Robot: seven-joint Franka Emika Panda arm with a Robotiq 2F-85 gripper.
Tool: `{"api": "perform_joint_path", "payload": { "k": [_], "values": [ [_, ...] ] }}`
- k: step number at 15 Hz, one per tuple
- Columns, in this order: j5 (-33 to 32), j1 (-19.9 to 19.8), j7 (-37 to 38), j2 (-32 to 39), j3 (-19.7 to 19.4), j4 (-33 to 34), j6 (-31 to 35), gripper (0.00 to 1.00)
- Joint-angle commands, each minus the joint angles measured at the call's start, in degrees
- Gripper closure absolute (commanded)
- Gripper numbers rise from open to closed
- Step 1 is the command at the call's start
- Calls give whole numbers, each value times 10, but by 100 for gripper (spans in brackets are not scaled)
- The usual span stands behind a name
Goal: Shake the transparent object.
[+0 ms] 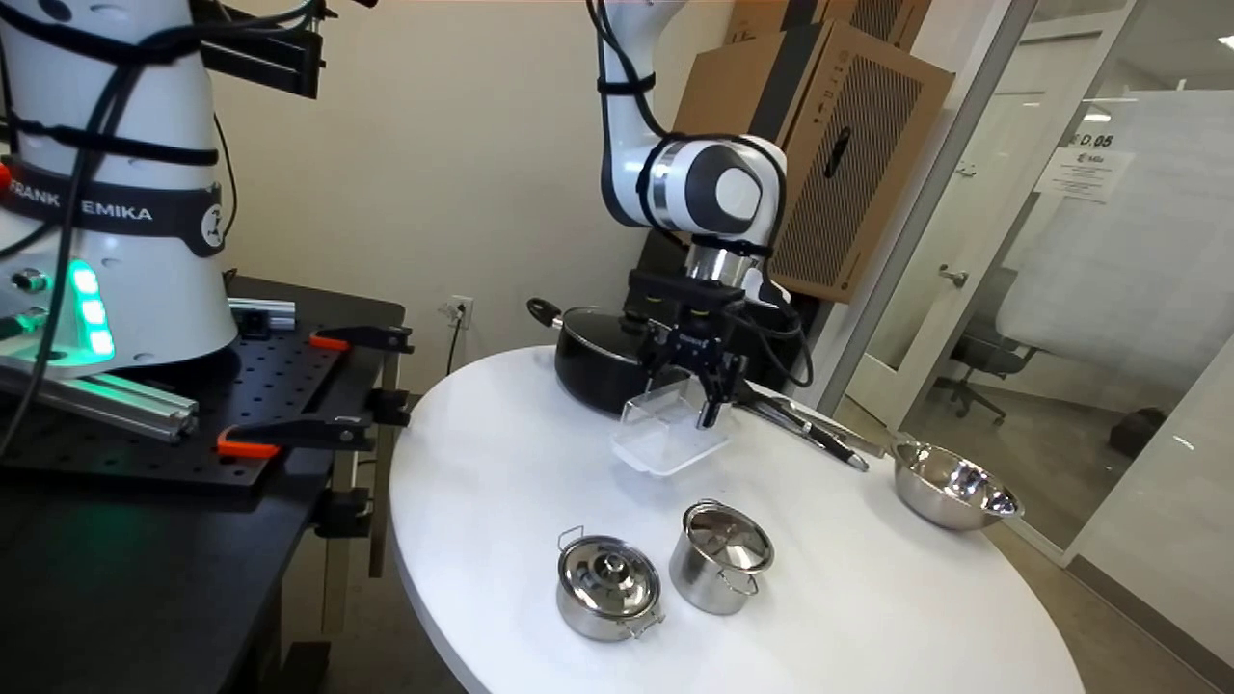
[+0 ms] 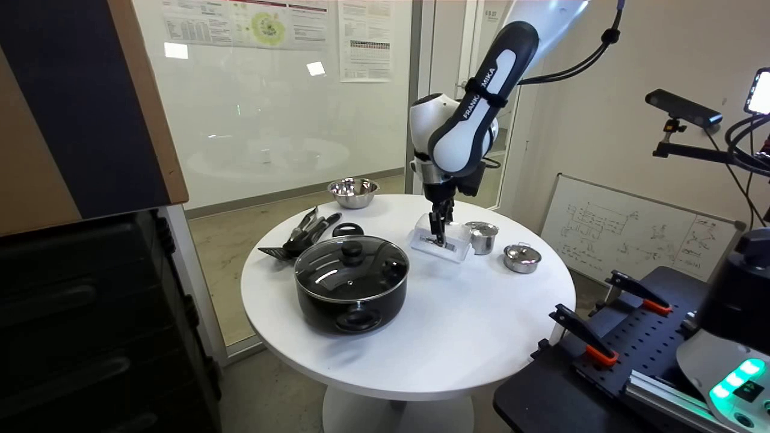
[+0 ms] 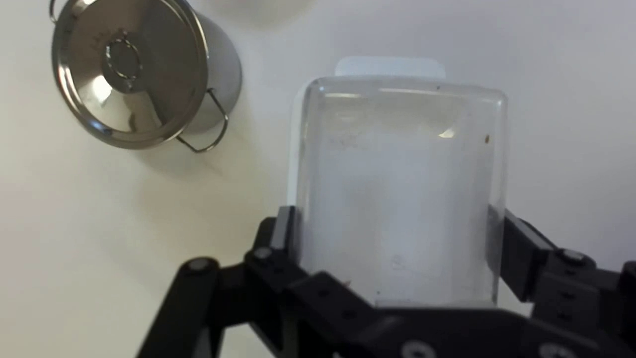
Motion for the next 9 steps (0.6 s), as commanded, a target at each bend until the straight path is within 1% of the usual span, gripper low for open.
{"api": "perform_joint_path", "payload": {
  "k": [1,2,3,4,5,6,7,8,9],
  "values": [
    [-4,16,-4,12,-1,5,-39,35],
    [-42,58,93,20,-47,7,-7,35],
    [-6,22,2,20,-1,8,-52,35],
    [-18,40,46,26,-20,12,-51,35],
    [14,4,-46,28,22,13,-86,35],
    [-6,29,12,31,-5,17,-83,35],
    [20,7,-33,33,19,20,-109,35],
    [21,2,-51,33,23,21,-118,35],
    [25,8,-20,35,15,23,-119,35]
  ]
}}
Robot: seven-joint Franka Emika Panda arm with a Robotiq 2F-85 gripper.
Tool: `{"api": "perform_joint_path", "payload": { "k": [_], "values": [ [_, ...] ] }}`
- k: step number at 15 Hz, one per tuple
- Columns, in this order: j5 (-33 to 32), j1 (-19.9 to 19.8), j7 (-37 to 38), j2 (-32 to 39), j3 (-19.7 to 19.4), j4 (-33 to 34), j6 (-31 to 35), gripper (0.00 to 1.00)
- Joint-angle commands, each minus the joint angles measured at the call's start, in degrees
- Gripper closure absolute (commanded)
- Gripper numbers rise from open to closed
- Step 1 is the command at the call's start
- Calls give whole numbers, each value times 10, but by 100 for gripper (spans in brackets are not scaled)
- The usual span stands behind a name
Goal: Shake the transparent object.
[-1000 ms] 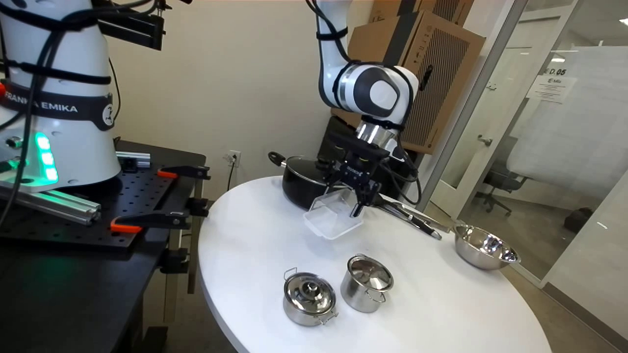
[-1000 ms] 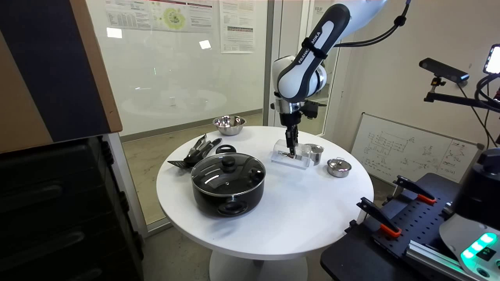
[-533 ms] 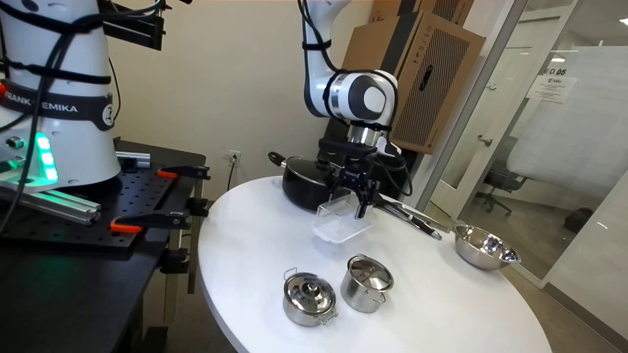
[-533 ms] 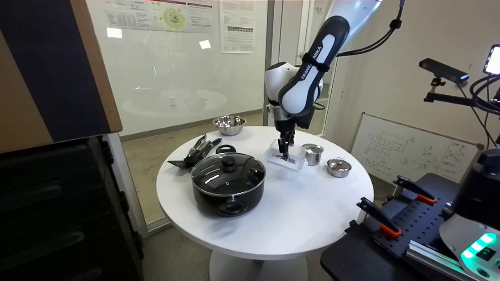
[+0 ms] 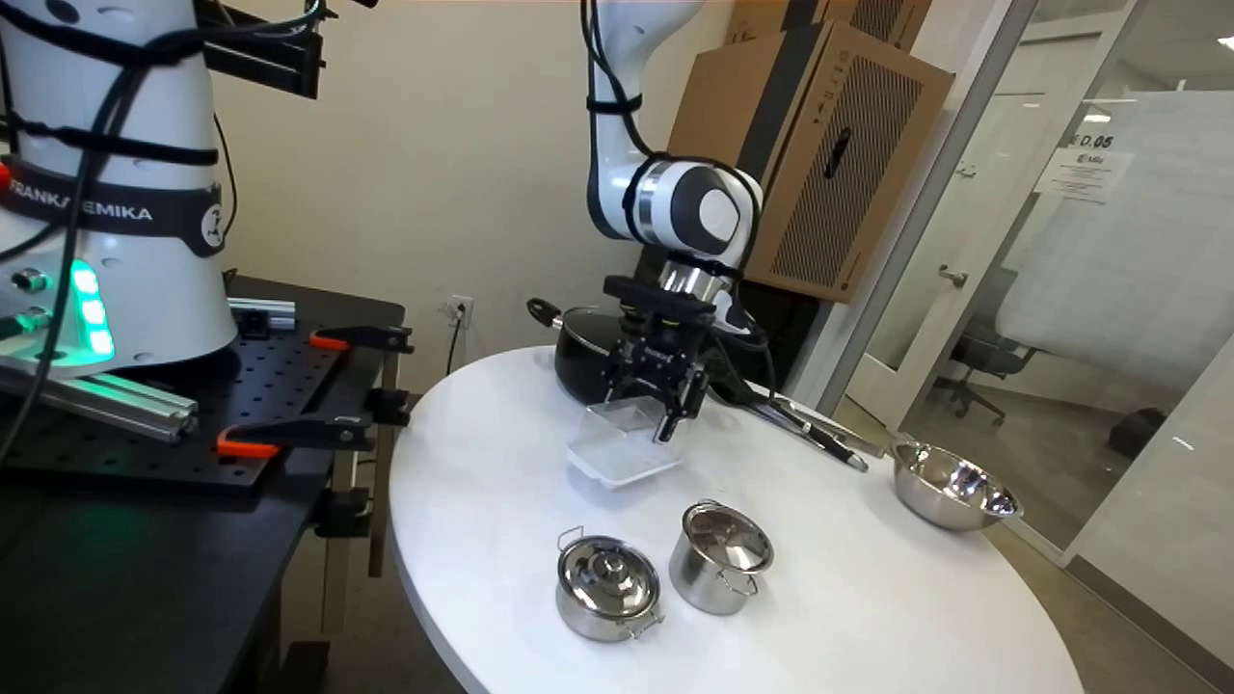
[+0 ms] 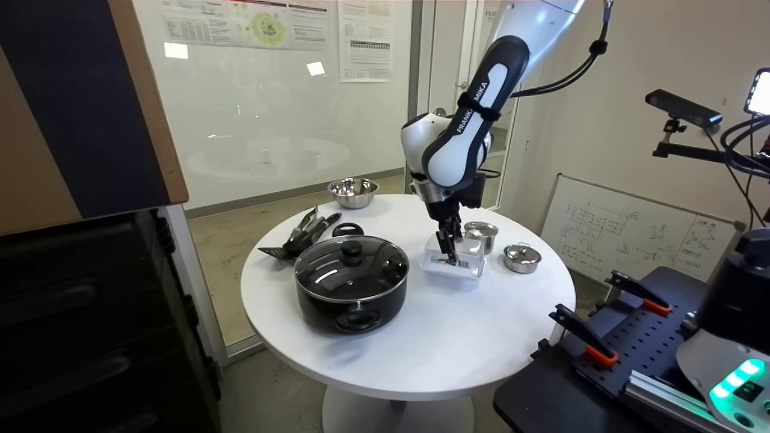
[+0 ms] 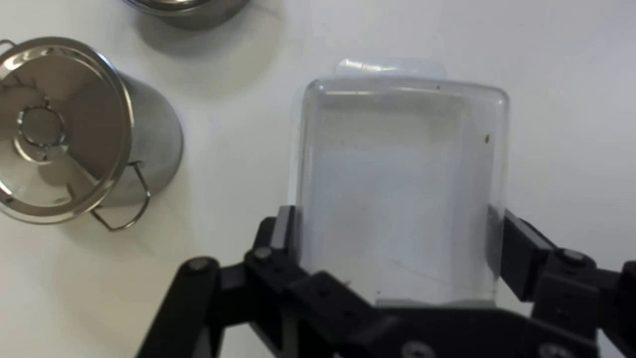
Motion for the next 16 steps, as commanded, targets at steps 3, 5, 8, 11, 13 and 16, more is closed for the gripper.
{"api": "perform_joint_path", "payload": {
  "k": [3,5,8,11,13,16],
  "values": [
    [27,-20,-15,1,12,15,-27,35],
    [25,-22,-12,-8,11,6,-14,35],
    [28,-28,-13,-15,16,-1,8,35],
    [27,-22,0,-3,14,6,38,35],
    [30,-16,6,17,13,26,38,35],
    [62,-20,-5,56,25,71,-19,35]
  ]
}}
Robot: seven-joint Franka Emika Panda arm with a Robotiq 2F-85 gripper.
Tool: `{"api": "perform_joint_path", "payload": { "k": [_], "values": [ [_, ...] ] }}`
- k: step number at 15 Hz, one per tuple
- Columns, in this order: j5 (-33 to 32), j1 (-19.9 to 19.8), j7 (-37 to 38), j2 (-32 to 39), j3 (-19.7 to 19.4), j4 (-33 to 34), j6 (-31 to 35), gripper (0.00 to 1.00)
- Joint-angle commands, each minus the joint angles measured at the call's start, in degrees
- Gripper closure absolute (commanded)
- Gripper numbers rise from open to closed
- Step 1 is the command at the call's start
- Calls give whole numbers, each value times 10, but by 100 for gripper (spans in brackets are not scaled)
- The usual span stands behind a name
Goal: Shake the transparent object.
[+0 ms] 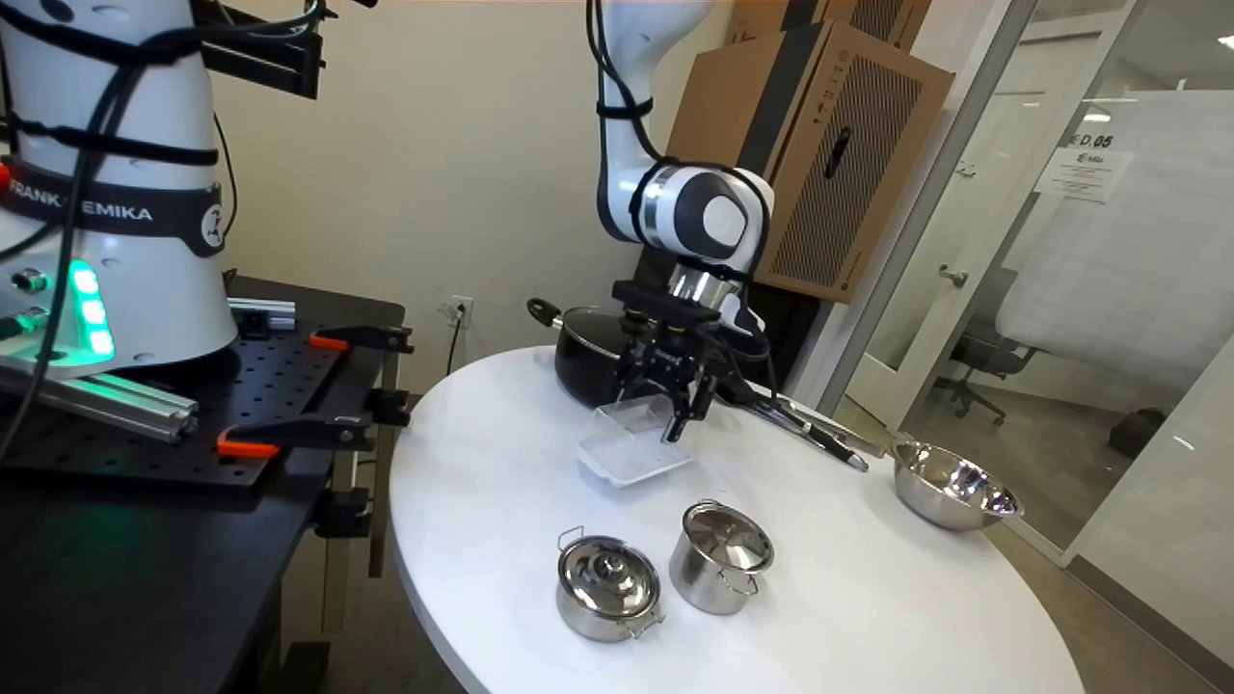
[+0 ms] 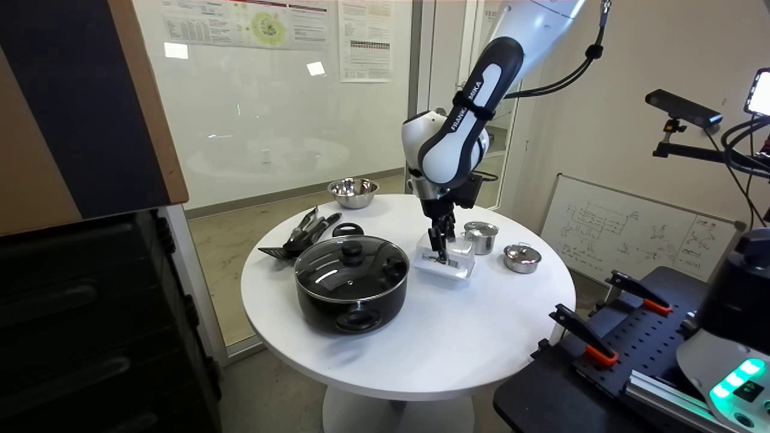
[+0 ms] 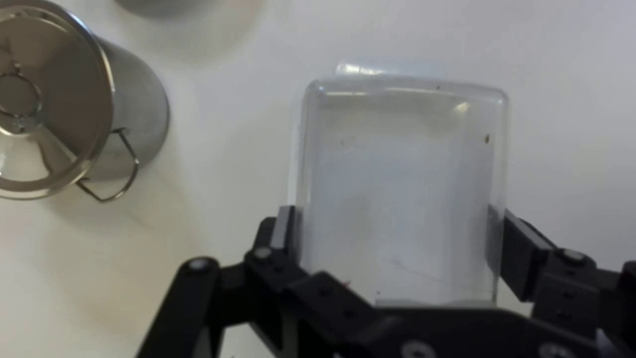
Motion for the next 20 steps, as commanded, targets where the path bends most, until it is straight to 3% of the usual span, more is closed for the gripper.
{"api": "perform_joint_path", "payload": {
  "k": [1,4,5,6,10,20],
  "values": [
    [35,-1,-4,50,11,60,-56,35],
    [46,-1,-3,72,12,88,-85,35],
    [49,-1,-2,73,12,95,-93,23],
    [50,-2,-1,74,12,99,-97,2],
    [51,-6,-13,74,15,105,-108,0],
    [35,-14,-61,-22,29,18,-62,0]
  ]
}}
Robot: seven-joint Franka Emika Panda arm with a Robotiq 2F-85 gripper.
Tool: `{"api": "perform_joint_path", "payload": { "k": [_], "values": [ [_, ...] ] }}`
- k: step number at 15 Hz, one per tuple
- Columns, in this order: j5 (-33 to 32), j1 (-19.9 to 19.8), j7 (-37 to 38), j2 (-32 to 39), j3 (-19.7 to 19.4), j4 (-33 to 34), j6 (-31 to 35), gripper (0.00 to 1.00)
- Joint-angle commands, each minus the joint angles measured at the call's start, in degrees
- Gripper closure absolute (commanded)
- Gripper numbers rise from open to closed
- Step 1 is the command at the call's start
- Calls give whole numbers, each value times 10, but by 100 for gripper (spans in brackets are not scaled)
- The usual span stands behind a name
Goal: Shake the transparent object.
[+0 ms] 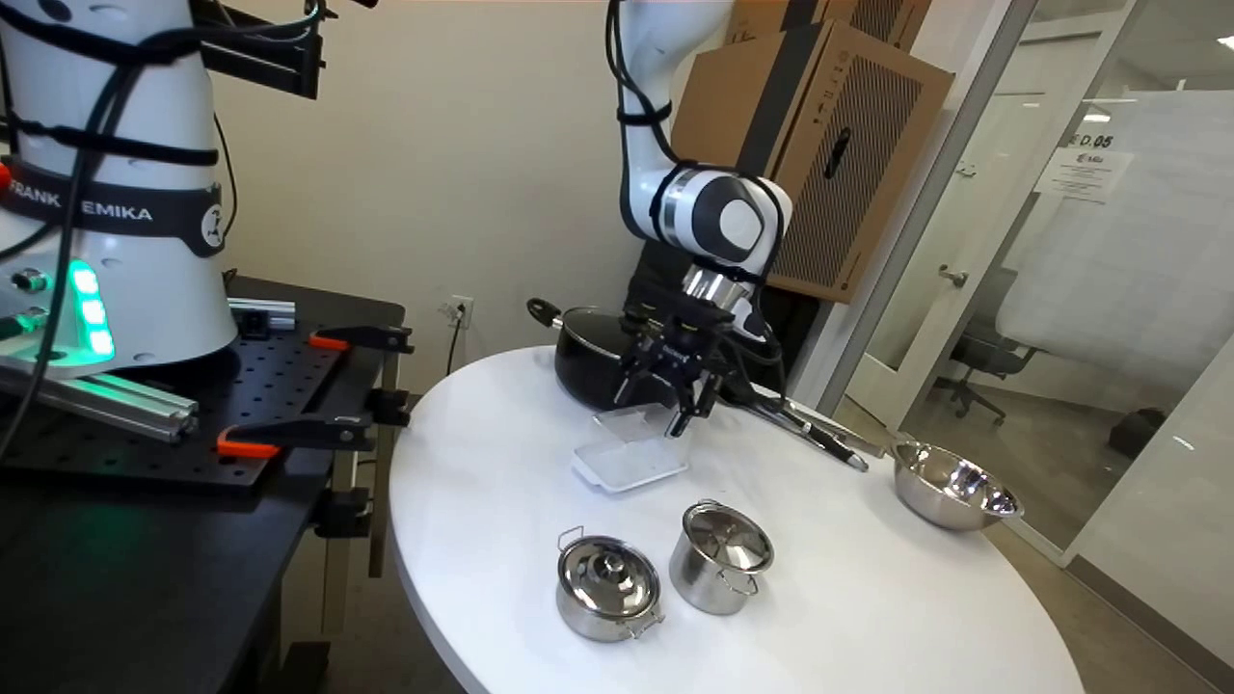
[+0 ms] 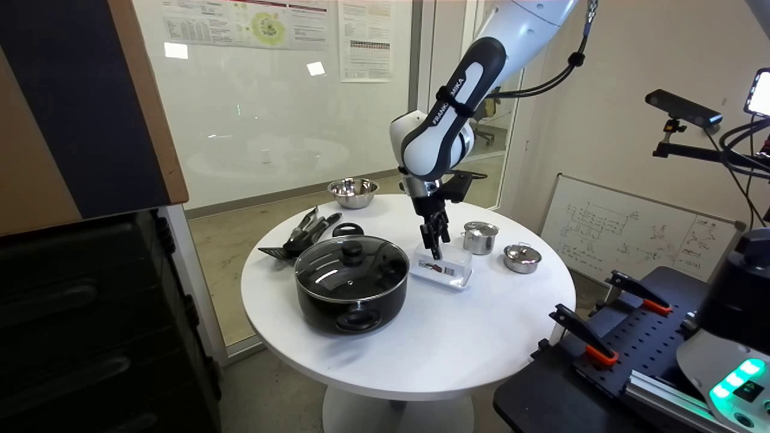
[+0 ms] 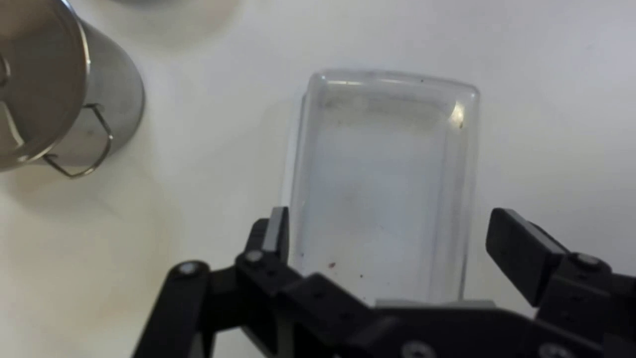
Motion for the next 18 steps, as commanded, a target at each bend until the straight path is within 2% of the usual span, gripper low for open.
{"api": "perform_joint_path", "payload": {
  "k": [1,5,6,18],
  "values": [
    [-6,-7,-17,-60,9,-59,35,0],
    [-11,-9,-17,-96,3,-90,72,0],
    [-5,-1,-6,-64,3,-55,51,0],
    [-6,-5,-8,-84,2,-76,62,0]
  ]
}}
